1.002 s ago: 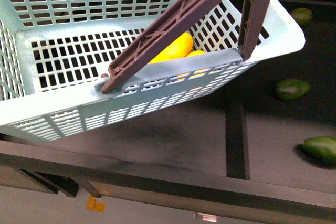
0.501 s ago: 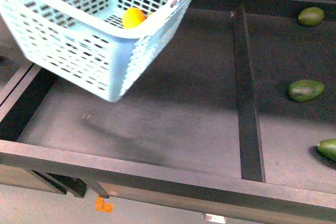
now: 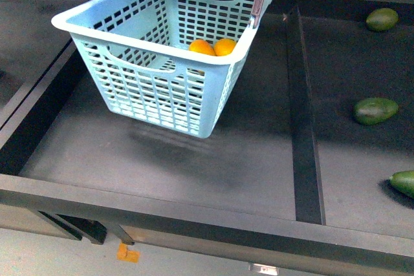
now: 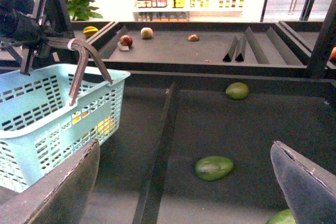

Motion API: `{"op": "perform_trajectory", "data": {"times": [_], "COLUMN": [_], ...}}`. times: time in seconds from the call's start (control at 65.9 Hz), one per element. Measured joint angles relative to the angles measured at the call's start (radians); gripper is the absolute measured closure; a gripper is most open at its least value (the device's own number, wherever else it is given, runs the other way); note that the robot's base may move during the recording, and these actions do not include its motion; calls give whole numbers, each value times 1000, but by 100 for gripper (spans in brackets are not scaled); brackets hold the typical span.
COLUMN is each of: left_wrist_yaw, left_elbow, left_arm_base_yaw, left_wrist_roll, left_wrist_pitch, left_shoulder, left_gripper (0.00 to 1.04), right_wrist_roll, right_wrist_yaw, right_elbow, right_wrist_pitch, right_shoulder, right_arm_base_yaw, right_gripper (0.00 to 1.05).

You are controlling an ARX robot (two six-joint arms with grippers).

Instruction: Pick lemon and mango into basket

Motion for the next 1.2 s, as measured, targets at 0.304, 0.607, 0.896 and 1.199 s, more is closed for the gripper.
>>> {"op": "perform_trajectory", "data": {"times": [0.304, 0.607, 0.896, 1.199], "left_wrist_yaw": [-2, -185, -78, 33], "left_elbow": [-549, -1186, -2048, -2464], "left_arm_base_yaw": [5, 41, 119, 234], "left_wrist_roll": [-13, 15, 1308, 1536], "left_wrist_pitch": [325, 410, 1471, 1546], "left_shoulder": [-253, -711, -1141, -1437], "left_gripper": [50, 7, 58, 101], "right_wrist_roll": [0, 0, 0, 0], "right_wrist_yaw": [-1, -1, 0, 0], "right_elbow": [0, 0, 0, 0], "right_wrist_pitch": [0, 0, 0, 0], "right_shoulder": [0, 0, 0, 0], "right_arm_base_yaw": [0, 0, 0, 0], "right_gripper": [9, 9, 9, 9]}}
